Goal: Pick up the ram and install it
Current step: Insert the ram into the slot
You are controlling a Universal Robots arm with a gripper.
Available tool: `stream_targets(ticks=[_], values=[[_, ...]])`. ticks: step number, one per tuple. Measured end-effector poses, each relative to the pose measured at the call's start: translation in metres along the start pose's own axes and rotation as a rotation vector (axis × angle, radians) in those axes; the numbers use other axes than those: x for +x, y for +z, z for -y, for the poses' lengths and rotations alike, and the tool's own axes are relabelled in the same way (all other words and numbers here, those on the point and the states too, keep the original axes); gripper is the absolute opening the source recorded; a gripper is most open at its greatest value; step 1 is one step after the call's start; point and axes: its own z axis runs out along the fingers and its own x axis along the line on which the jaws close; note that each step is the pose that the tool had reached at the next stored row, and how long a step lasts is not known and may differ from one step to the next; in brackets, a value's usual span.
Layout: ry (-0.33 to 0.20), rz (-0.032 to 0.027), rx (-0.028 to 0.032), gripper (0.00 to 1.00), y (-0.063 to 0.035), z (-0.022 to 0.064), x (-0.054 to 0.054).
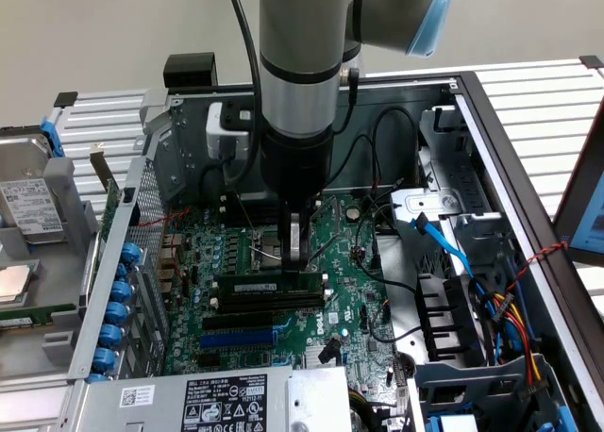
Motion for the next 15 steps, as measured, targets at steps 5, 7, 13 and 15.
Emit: stream_targets(ticks=[5,7,13,15], values=[[-0.004,-0.0002,0.0004,0.12,0.0008,0.0001,0.0001],[-0.005,-0.0001,0.0013,0.12,0.0015,0.0002,0.0001],[-0.007,0.0,0.0114,0.12,0.0027,0.0001,0.0001],[-0.007,0.0002,0.0144,0.12,0.0029,0.0002,0.0001]])
